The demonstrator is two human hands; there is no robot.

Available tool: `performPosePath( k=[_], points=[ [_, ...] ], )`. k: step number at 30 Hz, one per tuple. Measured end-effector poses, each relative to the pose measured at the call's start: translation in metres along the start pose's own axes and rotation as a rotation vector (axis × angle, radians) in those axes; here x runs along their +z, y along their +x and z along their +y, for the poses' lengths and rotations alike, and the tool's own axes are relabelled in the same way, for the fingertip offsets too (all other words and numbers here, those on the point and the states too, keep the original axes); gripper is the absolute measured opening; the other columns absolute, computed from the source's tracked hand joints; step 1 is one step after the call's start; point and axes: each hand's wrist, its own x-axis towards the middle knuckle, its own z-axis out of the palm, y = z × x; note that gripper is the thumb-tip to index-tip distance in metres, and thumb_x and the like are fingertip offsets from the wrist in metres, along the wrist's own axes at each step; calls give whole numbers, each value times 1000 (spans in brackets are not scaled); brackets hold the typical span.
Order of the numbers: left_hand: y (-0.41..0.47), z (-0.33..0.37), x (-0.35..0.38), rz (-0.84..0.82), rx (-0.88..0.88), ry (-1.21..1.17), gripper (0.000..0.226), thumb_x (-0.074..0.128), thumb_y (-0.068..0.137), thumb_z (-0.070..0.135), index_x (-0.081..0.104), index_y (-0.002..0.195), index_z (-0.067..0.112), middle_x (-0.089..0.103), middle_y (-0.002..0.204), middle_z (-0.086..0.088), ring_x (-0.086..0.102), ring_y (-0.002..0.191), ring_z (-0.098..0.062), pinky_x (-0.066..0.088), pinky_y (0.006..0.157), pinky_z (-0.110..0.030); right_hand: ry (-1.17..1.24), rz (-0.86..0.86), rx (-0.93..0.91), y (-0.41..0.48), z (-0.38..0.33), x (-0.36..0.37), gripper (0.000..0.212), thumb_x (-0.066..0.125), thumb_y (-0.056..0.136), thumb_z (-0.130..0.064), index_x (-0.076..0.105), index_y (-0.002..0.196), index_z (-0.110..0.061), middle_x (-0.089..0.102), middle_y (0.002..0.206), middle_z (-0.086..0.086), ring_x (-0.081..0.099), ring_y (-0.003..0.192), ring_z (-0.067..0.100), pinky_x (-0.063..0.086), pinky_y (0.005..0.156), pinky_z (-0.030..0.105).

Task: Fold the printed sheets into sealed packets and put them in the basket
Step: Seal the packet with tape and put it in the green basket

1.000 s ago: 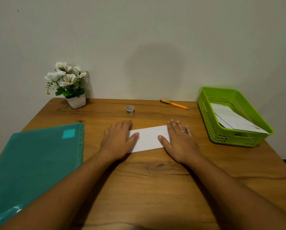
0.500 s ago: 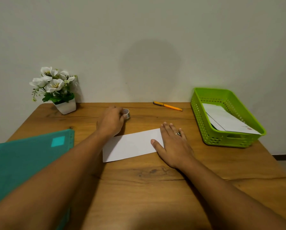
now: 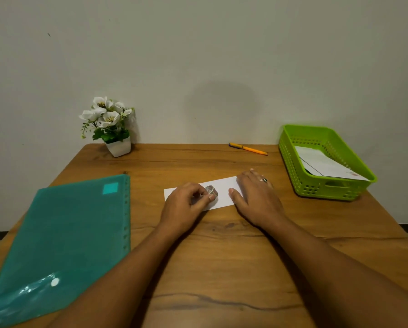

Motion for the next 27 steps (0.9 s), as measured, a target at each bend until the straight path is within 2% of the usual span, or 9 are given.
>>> performPosePath(
  k=[4, 7, 10, 14, 17, 20, 24, 27],
  points=[
    [-1, 2, 0, -26, 65, 1, 16, 69, 91, 45, 72, 94, 29, 68, 97, 15, 61, 90, -4, 54, 77, -39, 83, 101, -76, -20, -17, -2, 33, 57, 99, -43, 68, 120, -19, 69, 123, -2, 56, 126, 22, 40, 106, 40],
    [0, -2, -1, -58, 107, -45, 9, 72, 93, 29, 73, 102, 30, 68, 108, 15, 62, 100, -4, 55, 86, -39, 170, 123, -103, -31, -32, 1, 28, 62, 97, -41, 70, 114, -20, 70, 112, -6, 60, 111, 15, 44, 101, 36],
    [1, -4, -1, -95, 94, -77, 11, 71, 95, 27, 73, 104, 32, 60, 112, 17, 59, 107, -6, 53, 86, -32, 235, 121, -82, -35, -42, 0, 26, 66, 95, -41, 70, 110, -21, 71, 105, -5, 61, 101, 14, 47, 94, 37],
    [1, -3, 0, -86, 66, -44, 13, 71, 94, 33, 75, 107, 33, 52, 100, 12, 53, 103, -10, 50, 79, -30, 431, 120, 41, -34, -44, 2, 29, 64, 93, -48, 73, 108, -24, 73, 103, -11, 63, 98, 9, 55, 87, 41],
    [1, -4, 0, -97, 104, -37, 14, 71, 94, 31, 74, 108, 33, 58, 95, 14, 54, 98, -11, 51, 79, -36, 564, 143, 106, -34, -46, 3, 17, 71, 94, -37, 75, 106, -25, 74, 101, -14, 66, 97, 2, 60, 82, 39],
    [2, -5, 0, -93, 105, -48, 18, 68, 90, 38, 73, 105, 30, 67, 99, 14, 59, 98, -9, 53, 82, -42, 614, 164, 91, -34, -47, 4, 8, 74, 94, -29, 75, 101, -24, 74, 97, -15, 67, 93, 1, 60, 79, 37],
    [1, -5, 0, -86, 88, -79, 33, 63, 86, 54, 75, 103, 27, 69, 100, 15, 62, 97, -7, 54, 81, -40, 635, 160, 90, -34, -47, 5, 8, 74, 94, -29, 76, 98, -23, 75, 95, -14, 68, 92, 1, 60, 79, 34],
    [2, -6, 0, -89, 78, -84, 26, 69, 91, 47, 75, 104, 25, 69, 100, 15, 62, 96, -6, 56, 80, -42, 649, 163, 79, -34, -46, 4, 6, 74, 95, -26, 77, 97, -21, 74, 94, -14, 68, 91, 0, 60, 79, 30]
  ],
)
